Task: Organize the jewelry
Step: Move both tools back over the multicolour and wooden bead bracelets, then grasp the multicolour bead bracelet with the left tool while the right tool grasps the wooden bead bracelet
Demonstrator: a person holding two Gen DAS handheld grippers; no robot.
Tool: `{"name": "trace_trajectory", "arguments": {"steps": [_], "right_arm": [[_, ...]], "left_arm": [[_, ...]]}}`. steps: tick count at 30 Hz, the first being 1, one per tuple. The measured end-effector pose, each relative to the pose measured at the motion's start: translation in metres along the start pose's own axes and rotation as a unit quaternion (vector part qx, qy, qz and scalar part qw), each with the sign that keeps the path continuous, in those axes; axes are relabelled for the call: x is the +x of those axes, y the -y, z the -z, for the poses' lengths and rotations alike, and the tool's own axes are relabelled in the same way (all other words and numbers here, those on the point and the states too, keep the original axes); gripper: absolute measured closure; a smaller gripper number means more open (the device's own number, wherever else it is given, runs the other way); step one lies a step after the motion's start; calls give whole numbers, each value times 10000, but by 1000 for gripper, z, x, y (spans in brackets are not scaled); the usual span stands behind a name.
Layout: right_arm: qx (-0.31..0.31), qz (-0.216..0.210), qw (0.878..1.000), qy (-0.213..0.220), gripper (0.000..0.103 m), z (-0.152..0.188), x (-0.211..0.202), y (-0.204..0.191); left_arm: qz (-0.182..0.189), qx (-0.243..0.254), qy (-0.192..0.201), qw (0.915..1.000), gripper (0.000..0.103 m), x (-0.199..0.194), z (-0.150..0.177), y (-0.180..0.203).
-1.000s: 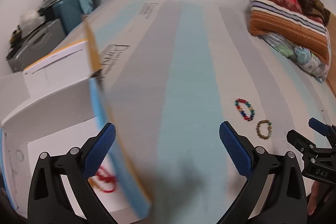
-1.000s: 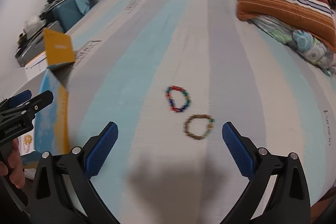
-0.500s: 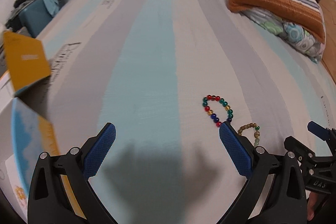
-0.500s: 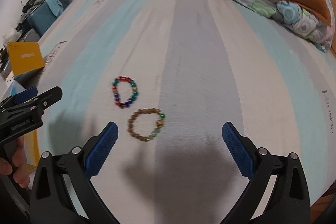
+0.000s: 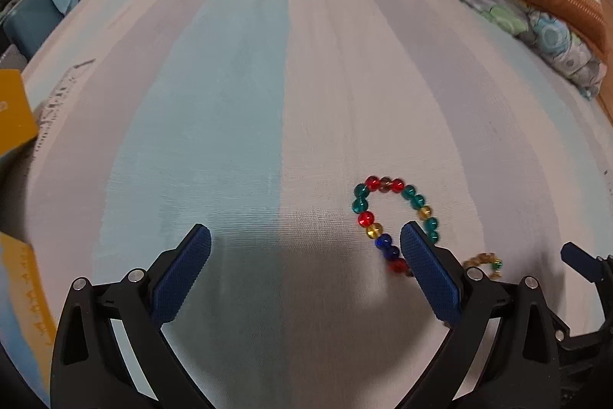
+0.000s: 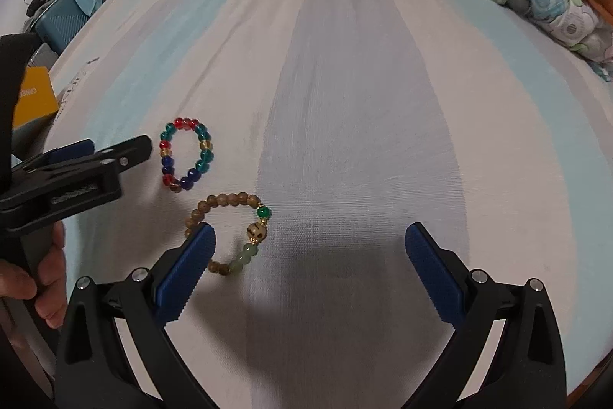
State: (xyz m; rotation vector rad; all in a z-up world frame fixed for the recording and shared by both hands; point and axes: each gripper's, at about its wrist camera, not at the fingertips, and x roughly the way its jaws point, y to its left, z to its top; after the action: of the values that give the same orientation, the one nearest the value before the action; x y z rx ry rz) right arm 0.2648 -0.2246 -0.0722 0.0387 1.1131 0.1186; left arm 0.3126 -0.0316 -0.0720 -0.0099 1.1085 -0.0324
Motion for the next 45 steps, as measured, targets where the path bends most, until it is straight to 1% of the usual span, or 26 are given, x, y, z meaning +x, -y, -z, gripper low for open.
{"name": "trace_trajectory", "arguments": {"steps": [3, 5, 8, 12, 16, 18, 19, 22, 23, 24, 25, 27, 28, 30, 31, 33, 34, 35, 36, 45], "right_arm": [[10, -29, 10000, -63, 9, -1, 9, 0], [-4, -46, 9999, -99, 11, -2, 14, 0], [31, -95, 9998, -145, 13, -3, 20, 1], [24, -86, 9999, -146, 16, -1, 25, -2], [-28, 51, 9999, -132, 24, 1, 28, -4], [-65, 97, 9999, -120, 29, 2, 28, -6], [-72, 106, 9999, -109, 34, 2, 28, -6], [-121, 121, 9998, -101, 44, 2, 29, -6], [-117, 118, 9998, -101, 48, 2, 28, -5], [-112, 113, 9998, -99, 51, 1, 28, -4], [-119, 109, 9998, -101, 55, 0, 28, -3], [-135, 105, 9998, -92, 61, 0, 28, -3], [-137, 99, 9998, -83, 65, 1, 28, -3], [-144, 96, 9998, -75, 71, 2, 27, -4], [-164, 106, 9998, -69, 76, 2, 27, -4], [-215, 128, 9997, -51, 84, 2, 26, -6], [-233, 143, 9996, -25, 91, 2, 25, -7], [-235, 161, 9996, -2, 92, 2, 24, -6], [-220, 163, 9996, 17, 92, 2, 23, -5], [-112, 47, 9999, 110, 93, 3, 13, -4]], "left_arm": [[-38, -60, -74, 9999, 6, 13, -1, -2], [-34, -83, -63, 9999, 6, 18, -2, -3], [-14, -80, -74, 9999, 6, 22, -3, -1], [-102, -25, -96, 9999, 6, 26, -5, 3], [-126, -44, -116, 9998, 7, 29, -6, 5], [-159, -16, -112, 9998, 11, 30, -7, 7], [-178, 20, -98, 9998, 13, 30, -6, 8], [-198, 76, -55, 9998, 22, 30, -5, 11], [-228, 105, -37, 9997, 28, 28, -4, 12], [-248, 120, -28, 9996, 34, 27, -4, 12], [-237, 132, -29, 9996, 36, 27, -4, 14], [-231, 182, -26, 9996, 46, 25, -4, 15], [-226, 175, -24, 9996, 48, 24, -3, 14], [-228, 155, -11, 9996, 57, 23, -3, 14], [-231, 144, -2, 9996, 59, 22, -2, 13], [-245, 80, 24, 9997, 73, 20, -1, 11], [-260, 56, 39, 9996, 78, 20, -1, 11], [-276, 49, 48, 9996, 88, 20, 0, 10], [-286, 40, 60, 9996, 93, 19, 0, 9], [-198, 27, 115, 9997, 94, 9, 4, 6]]}}
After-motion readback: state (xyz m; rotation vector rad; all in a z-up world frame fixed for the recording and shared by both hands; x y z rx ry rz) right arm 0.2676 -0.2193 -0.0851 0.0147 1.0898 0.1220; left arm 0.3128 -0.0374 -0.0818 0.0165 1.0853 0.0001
